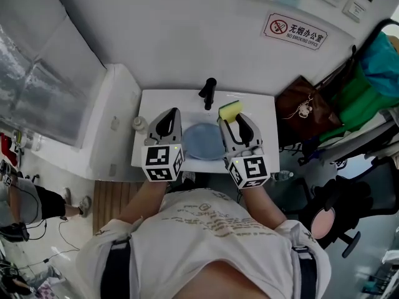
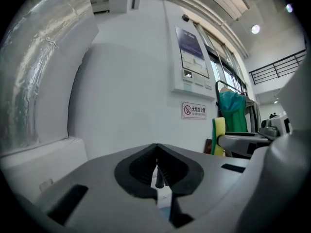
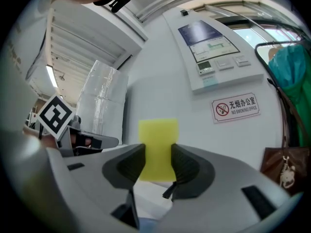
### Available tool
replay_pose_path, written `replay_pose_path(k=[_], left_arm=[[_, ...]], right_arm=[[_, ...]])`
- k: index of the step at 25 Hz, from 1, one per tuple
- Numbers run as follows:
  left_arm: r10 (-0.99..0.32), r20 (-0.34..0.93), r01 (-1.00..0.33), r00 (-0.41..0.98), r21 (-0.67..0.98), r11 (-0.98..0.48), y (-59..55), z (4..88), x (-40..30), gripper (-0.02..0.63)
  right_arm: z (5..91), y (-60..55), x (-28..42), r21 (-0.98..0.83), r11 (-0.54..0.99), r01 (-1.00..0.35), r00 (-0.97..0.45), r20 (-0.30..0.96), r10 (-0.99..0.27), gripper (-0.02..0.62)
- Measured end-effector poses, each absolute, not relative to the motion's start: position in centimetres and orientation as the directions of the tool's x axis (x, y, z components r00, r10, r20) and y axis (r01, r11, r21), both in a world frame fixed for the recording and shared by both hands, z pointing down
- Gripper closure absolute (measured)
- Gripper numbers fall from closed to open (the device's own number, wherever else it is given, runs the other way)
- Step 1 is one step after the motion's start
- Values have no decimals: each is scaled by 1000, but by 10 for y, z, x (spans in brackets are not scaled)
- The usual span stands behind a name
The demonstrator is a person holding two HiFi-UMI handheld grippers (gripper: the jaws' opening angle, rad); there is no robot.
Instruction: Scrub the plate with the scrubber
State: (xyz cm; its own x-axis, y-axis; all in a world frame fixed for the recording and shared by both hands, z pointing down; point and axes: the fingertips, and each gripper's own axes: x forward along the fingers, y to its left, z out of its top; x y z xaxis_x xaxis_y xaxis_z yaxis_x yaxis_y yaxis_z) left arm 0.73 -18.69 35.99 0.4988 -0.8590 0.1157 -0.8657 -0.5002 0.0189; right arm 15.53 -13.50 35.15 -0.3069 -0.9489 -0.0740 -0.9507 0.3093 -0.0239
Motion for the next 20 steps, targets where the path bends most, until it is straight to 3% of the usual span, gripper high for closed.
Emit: replay_pose_path(k=[20], left_arm=[[-841,199,-864,503,104,-493,-205,384,21,583]], right_arm=[[360,-151,168,-53,307,-950,-303,-68,-951,422]])
